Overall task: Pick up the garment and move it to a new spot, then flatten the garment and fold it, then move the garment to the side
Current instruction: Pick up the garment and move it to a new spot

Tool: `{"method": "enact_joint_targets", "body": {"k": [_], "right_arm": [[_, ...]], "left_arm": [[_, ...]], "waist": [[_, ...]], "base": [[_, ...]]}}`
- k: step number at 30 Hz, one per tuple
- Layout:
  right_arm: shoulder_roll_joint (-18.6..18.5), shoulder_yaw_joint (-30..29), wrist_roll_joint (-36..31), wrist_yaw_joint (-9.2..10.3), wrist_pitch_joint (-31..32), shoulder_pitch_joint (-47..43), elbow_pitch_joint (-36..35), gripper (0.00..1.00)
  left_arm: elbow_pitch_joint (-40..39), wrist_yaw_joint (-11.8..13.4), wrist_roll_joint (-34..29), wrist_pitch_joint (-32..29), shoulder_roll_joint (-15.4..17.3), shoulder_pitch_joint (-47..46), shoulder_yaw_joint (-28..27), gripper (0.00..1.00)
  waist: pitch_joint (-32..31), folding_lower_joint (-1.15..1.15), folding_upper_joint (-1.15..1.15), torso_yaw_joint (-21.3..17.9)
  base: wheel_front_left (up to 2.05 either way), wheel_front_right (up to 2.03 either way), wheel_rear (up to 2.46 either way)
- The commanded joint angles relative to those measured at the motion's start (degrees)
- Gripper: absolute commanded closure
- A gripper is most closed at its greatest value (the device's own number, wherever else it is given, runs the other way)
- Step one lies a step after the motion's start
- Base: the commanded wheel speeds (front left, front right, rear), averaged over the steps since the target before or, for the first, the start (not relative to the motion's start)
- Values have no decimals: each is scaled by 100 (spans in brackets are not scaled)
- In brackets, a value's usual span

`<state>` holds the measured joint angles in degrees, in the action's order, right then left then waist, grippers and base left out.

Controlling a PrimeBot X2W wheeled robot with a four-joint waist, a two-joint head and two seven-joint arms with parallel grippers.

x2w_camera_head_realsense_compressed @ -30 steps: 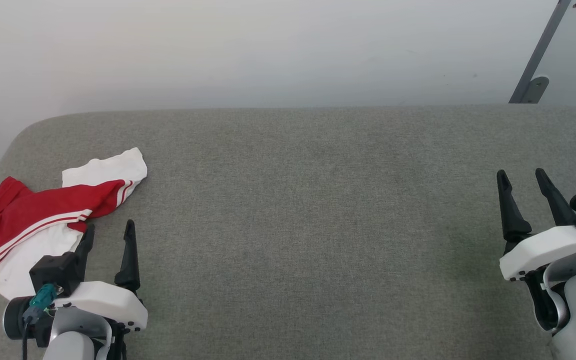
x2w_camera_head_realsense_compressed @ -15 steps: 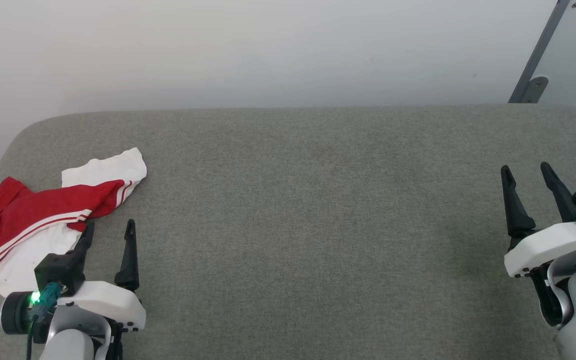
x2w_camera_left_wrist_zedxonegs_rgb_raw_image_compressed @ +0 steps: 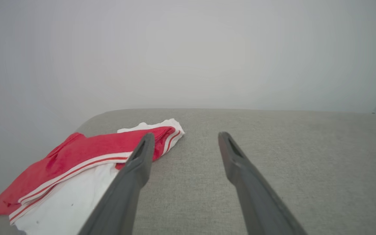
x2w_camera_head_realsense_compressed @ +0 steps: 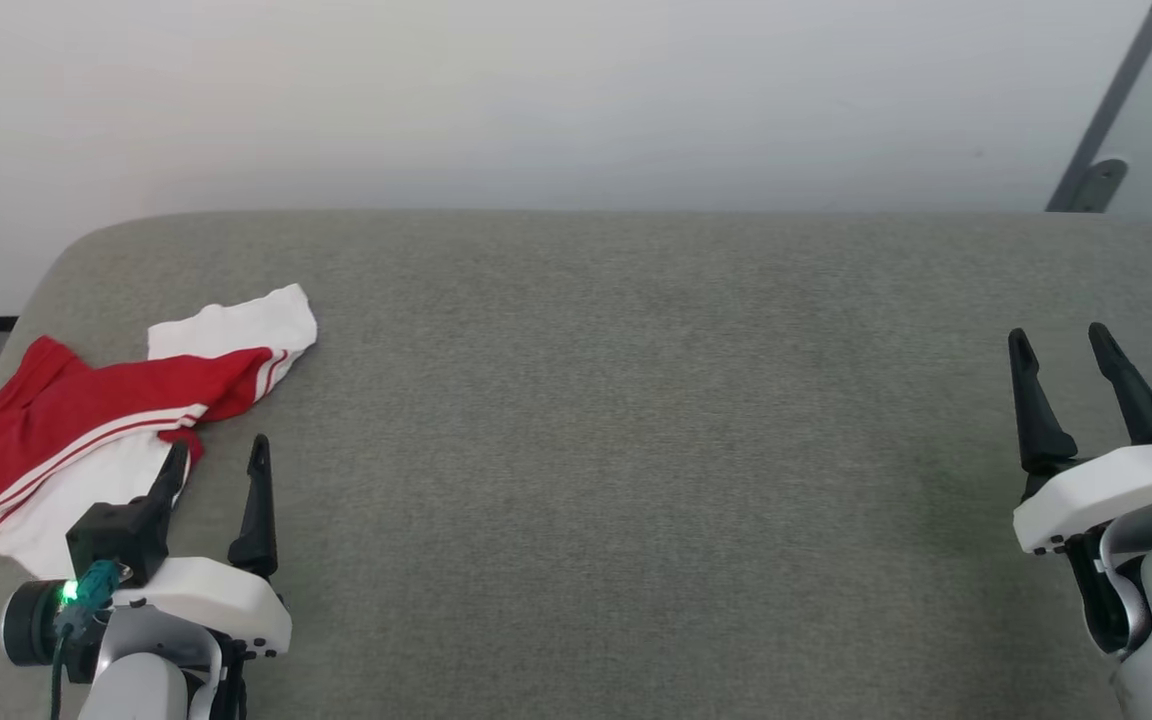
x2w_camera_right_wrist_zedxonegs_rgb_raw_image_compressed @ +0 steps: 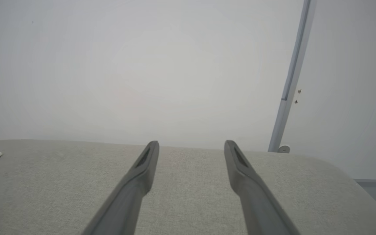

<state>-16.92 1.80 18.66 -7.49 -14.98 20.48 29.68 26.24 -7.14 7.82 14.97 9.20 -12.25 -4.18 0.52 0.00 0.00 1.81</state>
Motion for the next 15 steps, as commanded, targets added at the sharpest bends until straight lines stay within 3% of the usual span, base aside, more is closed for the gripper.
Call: {"method": "enact_joint_targets", "body": {"k": [1,8,15], "right_arm": [[-1,14,34,0,-27,-70,-43,0],[23,184,127,0,-27,-116,-99,0],[198,560,261,0,-27,-97,-50,0]], "left_arm": [[25,-23,53,32,11,-62,-21,0],[8,-14,43,32,-79,-80,-129,0],[-126,120,-48,32,-267,202,-381,0]], "waist": [[27,0,0,118],[159,0,0,777],[121,0,0,1795]], "base": [[0,0,0],[0,0,0],[0,0,0]]}}
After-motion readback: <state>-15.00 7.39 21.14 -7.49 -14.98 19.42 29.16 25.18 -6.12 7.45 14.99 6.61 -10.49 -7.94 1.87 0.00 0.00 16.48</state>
